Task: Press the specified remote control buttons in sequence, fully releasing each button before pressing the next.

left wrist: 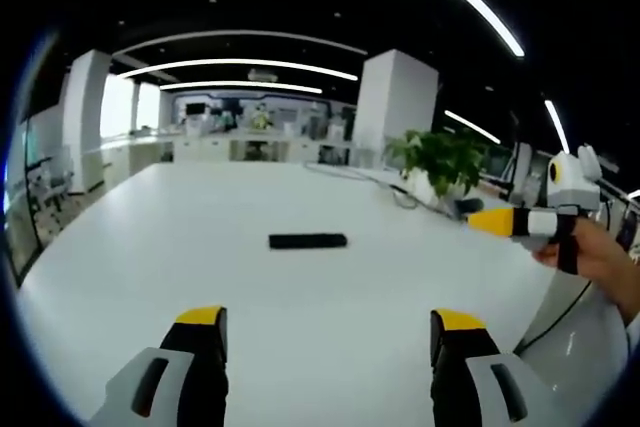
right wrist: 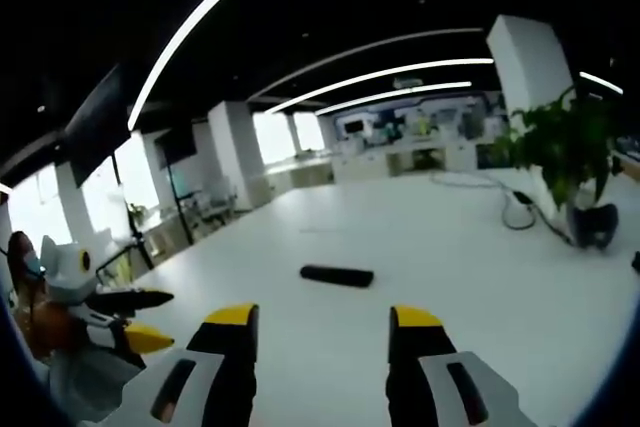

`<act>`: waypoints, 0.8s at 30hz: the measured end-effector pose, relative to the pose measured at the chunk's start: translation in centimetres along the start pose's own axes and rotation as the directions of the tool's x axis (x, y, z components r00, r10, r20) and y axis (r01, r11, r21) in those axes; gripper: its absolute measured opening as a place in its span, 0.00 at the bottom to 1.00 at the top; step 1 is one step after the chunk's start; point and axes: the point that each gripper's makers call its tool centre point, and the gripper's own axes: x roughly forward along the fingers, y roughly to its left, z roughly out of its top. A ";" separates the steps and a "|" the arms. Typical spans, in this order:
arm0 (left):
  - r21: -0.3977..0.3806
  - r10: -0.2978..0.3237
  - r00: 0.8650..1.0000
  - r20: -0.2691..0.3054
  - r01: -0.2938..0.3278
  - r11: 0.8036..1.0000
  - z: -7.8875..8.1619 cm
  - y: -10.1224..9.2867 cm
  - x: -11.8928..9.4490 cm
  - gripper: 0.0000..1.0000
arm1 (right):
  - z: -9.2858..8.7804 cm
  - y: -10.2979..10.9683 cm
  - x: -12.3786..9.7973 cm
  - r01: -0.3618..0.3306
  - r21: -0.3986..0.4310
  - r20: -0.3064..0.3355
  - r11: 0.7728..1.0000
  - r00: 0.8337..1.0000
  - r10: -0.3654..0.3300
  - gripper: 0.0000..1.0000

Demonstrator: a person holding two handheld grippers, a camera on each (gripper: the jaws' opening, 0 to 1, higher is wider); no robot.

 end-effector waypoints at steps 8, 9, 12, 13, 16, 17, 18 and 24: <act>-0.003 0.003 1.000 0.005 -0.003 1.000 0.1 0.1 0.0 0.86 | -0.1 0.1 0.1 -0.004 -0.004 -0.006 1.000 1.000 0.004 0.49; -0.003 0.004 1.000 0.005 -0.003 1.000 0.1 0.1 0.0 0.86 | -0.1 0.1 0.1 -0.005 -0.003 -0.007 1.000 1.000 0.005 0.49; -0.005 0.005 1.000 0.008 -0.005 1.000 0.1 0.1 0.0 0.86 | -0.2 0.1 0.1 -0.007 -0.004 -0.009 1.000 1.000 0.006 0.49; -0.006 0.005 1.000 0.008 -0.005 1.000 0.1 0.1 0.0 0.86 | -0.2 0.1 0.2 -0.008 -0.004 -0.010 1.000 1.000 0.007 0.49; -0.006 0.004 1.000 0.008 -0.004 1.000 0.1 0.1 0.0 0.86 | -0.2 0.1 0.2 -0.010 -0.005 -0.012 1.000 1.000 0.010 0.49; -0.005 0.003 1.000 0.007 -0.003 1.000 0.1 0.1 0.0 0.86 | -0.2 0.1 0.2 -0.010 -0.005 -0.011 1.000 1.000 0.010 0.49; -0.005 0.003 1.000 0.006 -0.003 1.000 0.1 0.1 0.0 0.86 | -0.2 0.1 0.2 -0.009 -0.003 -0.010 1.000 1.000 0.009 0.49; -0.004 0.000 1.000 0.005 0.000 1.000 0.1 0.0 0.0 0.86 | -0.2 0.0 0.2 -0.007 -0.001 -0.008 1.000 1.000 0.007 0.49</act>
